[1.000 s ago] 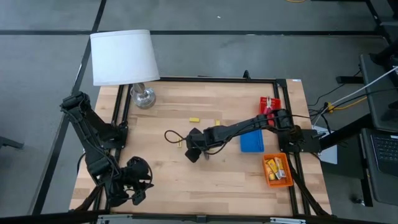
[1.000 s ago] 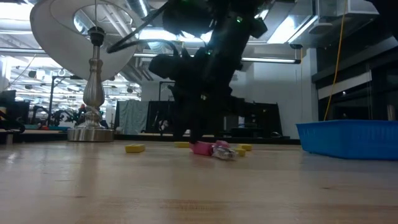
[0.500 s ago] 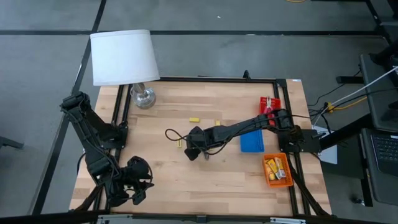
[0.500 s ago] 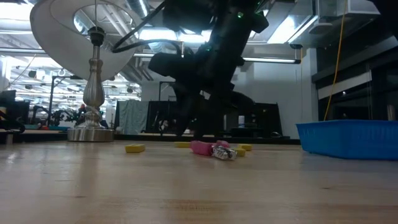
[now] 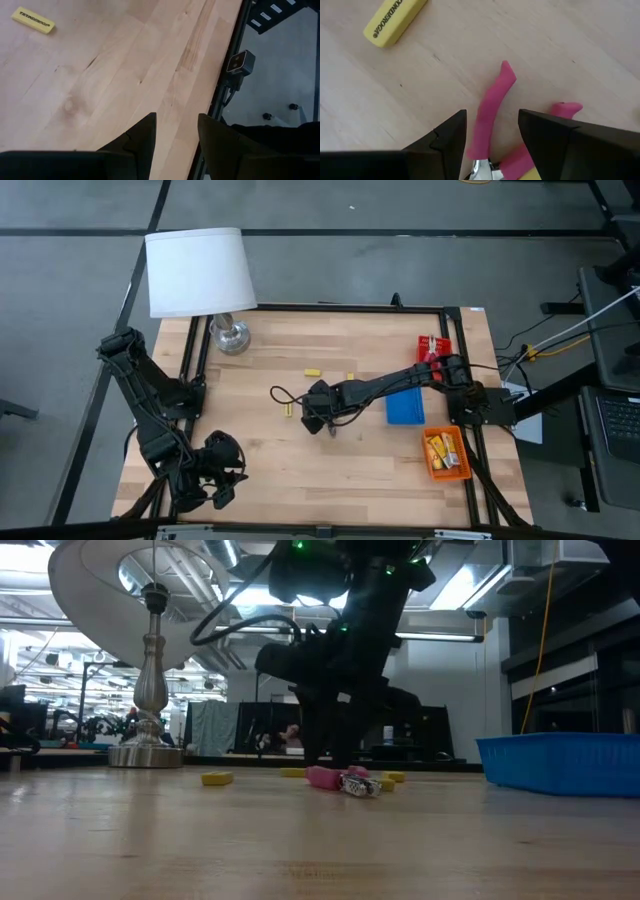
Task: Pick & Place School Supplies
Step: Put the pink hole puncher into the red bin
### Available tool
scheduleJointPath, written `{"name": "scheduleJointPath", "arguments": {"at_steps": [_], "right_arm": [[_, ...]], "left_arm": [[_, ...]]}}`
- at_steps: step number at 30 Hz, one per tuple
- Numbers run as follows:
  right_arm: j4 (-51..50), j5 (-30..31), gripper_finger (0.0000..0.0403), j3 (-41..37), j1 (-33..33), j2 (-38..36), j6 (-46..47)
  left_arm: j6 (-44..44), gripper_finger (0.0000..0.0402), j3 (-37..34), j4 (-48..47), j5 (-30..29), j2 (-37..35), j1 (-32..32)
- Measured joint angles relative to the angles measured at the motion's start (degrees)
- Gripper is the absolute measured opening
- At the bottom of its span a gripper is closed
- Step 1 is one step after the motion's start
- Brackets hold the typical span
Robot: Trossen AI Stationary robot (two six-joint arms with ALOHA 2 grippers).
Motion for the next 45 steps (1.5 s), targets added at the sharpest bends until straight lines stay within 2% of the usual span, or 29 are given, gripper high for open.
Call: {"name": "scheduleJointPath", "arguments": {"at_steps": [12,16,21,25,29,33,38,42,45], "right_arm": [[0.62,-3.44,0.0180,0.11,0.59,2.40,1.53],[0.22,-3.50,0.0139,0.11,0.46,2.40,1.55],[1.43,-4.53,0.0043,0.09,0.42,2.40,1.63],[6.10,-6.28,0.0043,0.95,0.28,2.11,1.29],[5.50,-5.21,0.0043,7.67,-0.20,1.06,-1.00],[-1.80,1.40,0.0043,17.58,-2.34,-0.11,-7.20],[-25.60,10.99,0.0043,28.04,-8.81,-1.07,-18.68],[-43.51,13.57,0.0043,28.93,-14.78,-1.68,-31.12],[-48.88,13.12,0.0043,26.20,-18.77,-3.87,-42.61]], "left_arm": [[0.08,0.0141,0.00,-0.01,-0.04,0.00,0.00],[0.08,0.0141,0.00,-0.01,-0.04,0.00,0.00],[0.08,0.0141,0.00,-0.01,-0.53,0.00,0.00],[0.10,0.0141,0.00,-0.03,-2.73,0.00,0.00],[0.10,0.0141,0.00,-0.23,-5.66,0.00,0.00],[-0.01,0.0141,0.00,-0.21,-8.52,0.00,0.00],[-0.99,0.0141,0.00,-0.12,-10.75,0.00,0.00],[-1.11,0.0141,0.00,-0.05,-12.87,0.00,0.00],[-0.95,0.0141,0.00,-0.08,-14.77,0.02,0.00]]}}
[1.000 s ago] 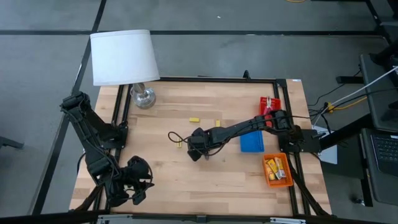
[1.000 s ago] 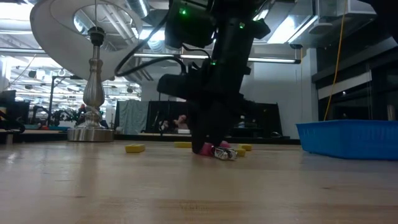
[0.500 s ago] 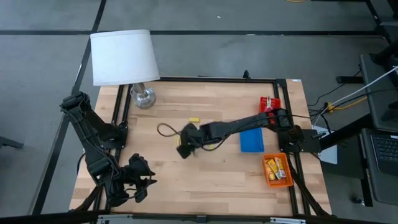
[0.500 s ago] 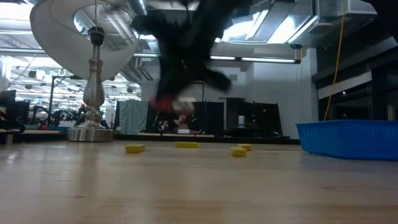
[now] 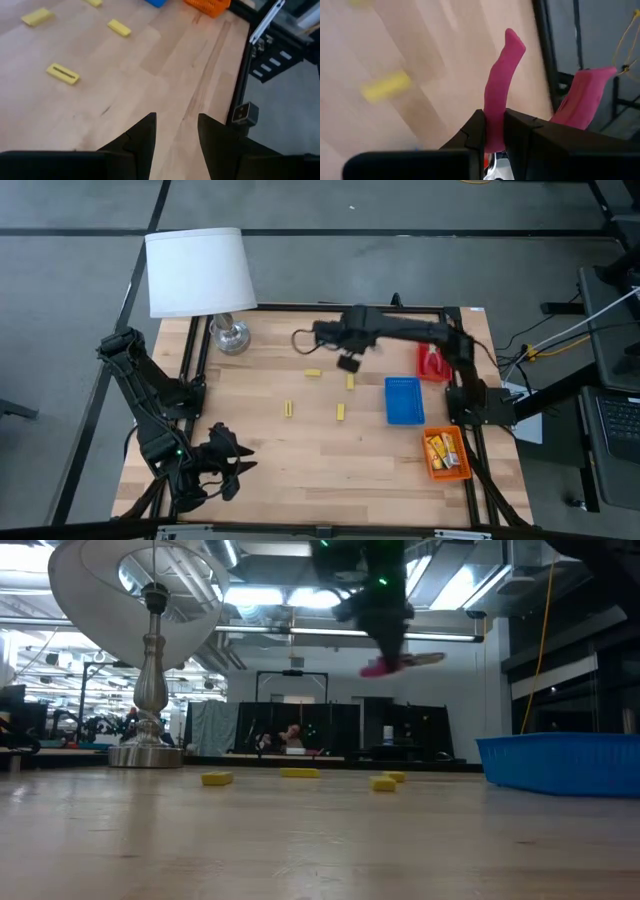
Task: Pick & Place School Supplies
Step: Put the pink hole puncher into the red bin
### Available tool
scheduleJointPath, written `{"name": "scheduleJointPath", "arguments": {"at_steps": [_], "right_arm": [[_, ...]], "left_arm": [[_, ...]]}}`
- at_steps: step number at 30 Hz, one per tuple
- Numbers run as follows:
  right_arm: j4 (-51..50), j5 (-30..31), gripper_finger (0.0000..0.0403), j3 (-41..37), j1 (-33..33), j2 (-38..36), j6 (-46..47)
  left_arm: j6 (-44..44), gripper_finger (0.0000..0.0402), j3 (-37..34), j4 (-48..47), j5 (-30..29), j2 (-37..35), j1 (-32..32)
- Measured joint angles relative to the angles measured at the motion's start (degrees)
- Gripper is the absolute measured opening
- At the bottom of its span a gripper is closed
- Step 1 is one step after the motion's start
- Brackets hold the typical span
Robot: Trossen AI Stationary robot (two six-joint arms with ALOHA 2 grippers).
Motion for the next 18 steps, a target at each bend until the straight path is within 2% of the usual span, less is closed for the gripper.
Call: {"name": "scheduleJointPath", "arguments": {"at_steps": [3,6,11,18], "right_arm": [[0.67,-3.36,0.0043,-6.67,-3.66,-5.21,-6.16],[3.19,-3.81,0.0043,-14.86,-8.07,-11.79,-3.38],[14.95,-7.89,0.0043,-31.60,-16.21,-26.83,17.14],[25.55,-10.22,0.0043,-55.94,-23.07,-49.93,46.37]], "left_arm": [[-0.22,0.0141,0.00,0.01,-1.40,0.00,0.00],[-1.31,0.0141,0.00,0.04,-3.48,0.02,0.00],[-1.52,0.0141,0.00,-0.15,-7.33,0.02,0.22],[0.42,0.0141,0.00,-0.18,-7.29,0.03,1.90]]}}
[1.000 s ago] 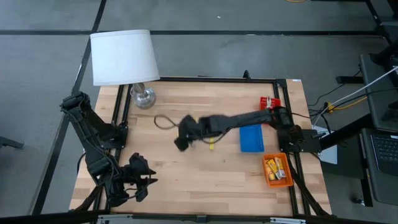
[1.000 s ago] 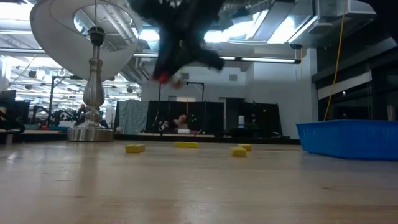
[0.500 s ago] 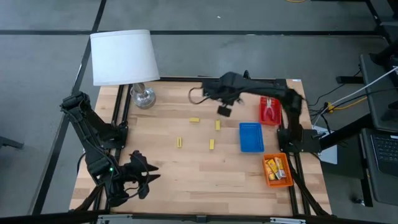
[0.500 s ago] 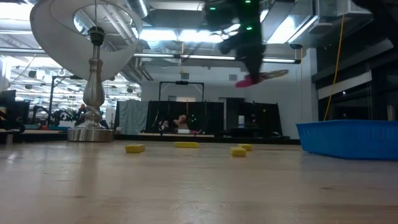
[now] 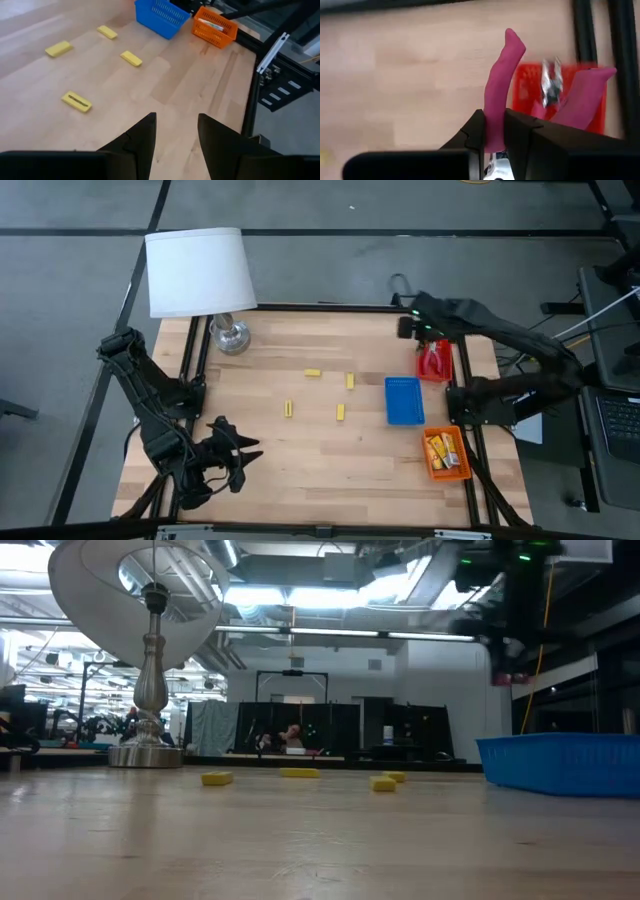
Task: Pick & Place School Supplies
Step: Put the pink hole puncher into the red bin
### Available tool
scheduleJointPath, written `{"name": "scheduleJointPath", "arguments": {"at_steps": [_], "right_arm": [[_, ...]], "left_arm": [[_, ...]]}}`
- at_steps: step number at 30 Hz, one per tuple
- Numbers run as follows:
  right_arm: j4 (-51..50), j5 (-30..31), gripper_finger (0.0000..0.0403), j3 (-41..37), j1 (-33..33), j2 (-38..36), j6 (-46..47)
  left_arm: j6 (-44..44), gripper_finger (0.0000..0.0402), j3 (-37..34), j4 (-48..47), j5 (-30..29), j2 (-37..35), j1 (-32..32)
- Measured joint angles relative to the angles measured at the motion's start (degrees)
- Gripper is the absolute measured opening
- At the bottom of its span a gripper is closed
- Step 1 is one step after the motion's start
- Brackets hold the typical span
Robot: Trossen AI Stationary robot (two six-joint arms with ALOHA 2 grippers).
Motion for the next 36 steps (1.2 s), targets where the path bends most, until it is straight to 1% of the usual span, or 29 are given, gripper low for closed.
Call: {"name": "scheduleJointPath", "arguments": {"at_steps": [5,9,13,16,20,22,28,36], "right_arm": [[7.49,-1.10,0.0043,-13.92,-1.57,-14.82,21.89],[8.95,2.33,0.0043,-21.92,-1.75,-24.76,41.52],[11.02,6.55,0.0043,-27.42,-1.65,-30.95,60.69],[16.60,9.51,0.0043,-30.59,-0.83,-34.07,70.90],[28.14,12.37,0.0043,-34.38,-2.71,-34.55,72.60],[30.46,12.44,0.0043,-35.37,-3.81,-34.41,72.74],[29.32,11.55,0.0043,-36.45,-4.41,-33.66,72.78],[23.88,9.91,0.0043,-36.64,-3.40,-33.66,72.76]], "left_arm": [[0.58,0.0141,0.00,0.06,-0.24,0.01,1.37],[0.59,0.0141,0.00,0.25,-0.45,0.01,2.06],[0.15,0.0141,0.00,0.29,-0.80,0.01,2.40],[-0.23,0.0141,0.00,0.29,-1.84,0.01,2.40],[-1.29,0.0141,0.00,0.29,-3.14,0.01,2.40],[-2.08,0.0141,0.00,0.29,-3.24,0.01,2.40],[-4.14,0.0141,0.00,0.29,-3.22,0.01,2.40],[-4.99,0.0141,0.00,0.24,-3.20,0.01,2.40]]}}
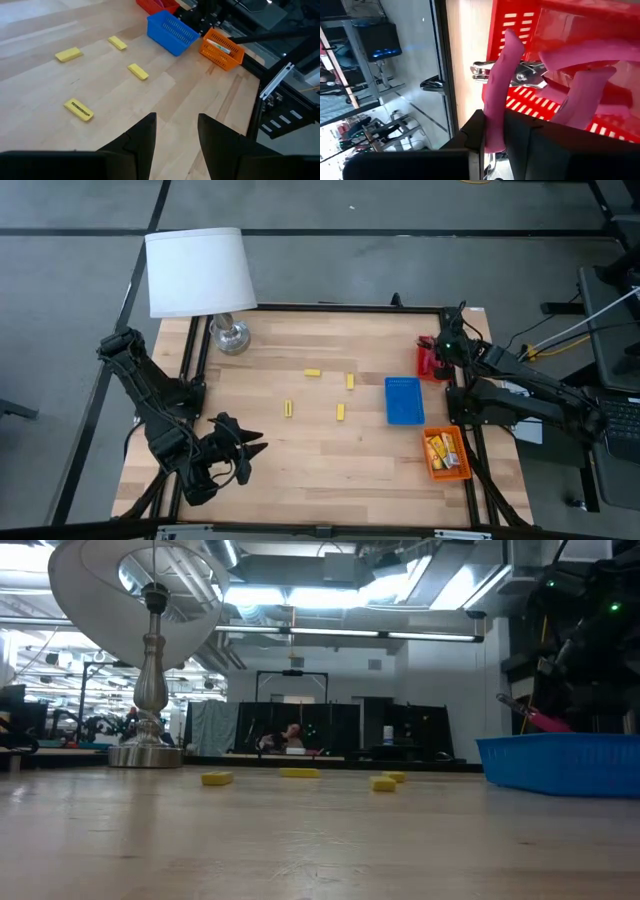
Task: Pick & Place School Supplies
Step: Put the pink hole puncher into the red bin
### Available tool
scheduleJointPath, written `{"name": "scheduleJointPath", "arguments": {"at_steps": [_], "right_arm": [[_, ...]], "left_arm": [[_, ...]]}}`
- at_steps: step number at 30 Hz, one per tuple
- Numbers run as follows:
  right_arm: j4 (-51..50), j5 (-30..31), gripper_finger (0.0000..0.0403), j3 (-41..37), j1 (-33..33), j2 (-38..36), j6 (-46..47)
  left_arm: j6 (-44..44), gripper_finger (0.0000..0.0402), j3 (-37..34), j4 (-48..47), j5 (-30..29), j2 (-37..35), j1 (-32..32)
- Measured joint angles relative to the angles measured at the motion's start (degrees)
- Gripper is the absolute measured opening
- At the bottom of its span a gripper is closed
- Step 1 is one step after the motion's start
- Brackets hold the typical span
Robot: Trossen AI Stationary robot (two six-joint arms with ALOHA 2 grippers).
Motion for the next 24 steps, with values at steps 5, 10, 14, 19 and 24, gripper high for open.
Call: {"name": "scheduleJointPath", "arguments": {"at_steps": [5,10,14,19,24], "right_arm": [[-0.15,-1.65,0.0043,0.00,0.08,-0.02,0.05],[-1.63,-4.37,0.0043,0.00,0.08,0.00,0.59],[-2.32,-5.80,0.0043,0.00,0.08,-0.02,1.07],[-5.60,-7.03,0.0043,0.00,0.04,0.00,1.07],[-8.36,-8.11,0.0043,0.00,0.04,0.00,1.07]], "left_arm": [[0.00,0.0141,0.00,-0.01,0.01,0.00,0.21],[0.32,0.0141,0.00,-0.03,0.99,0.00,0.97],[0.87,0.0141,0.00,0.00,1.78,0.00,1.27],[0.90,0.0141,0.00,0.01,2.17,0.00,1.25],[0.87,0.0141,0.00,0.08,3.27,0.00,1.25]]}}
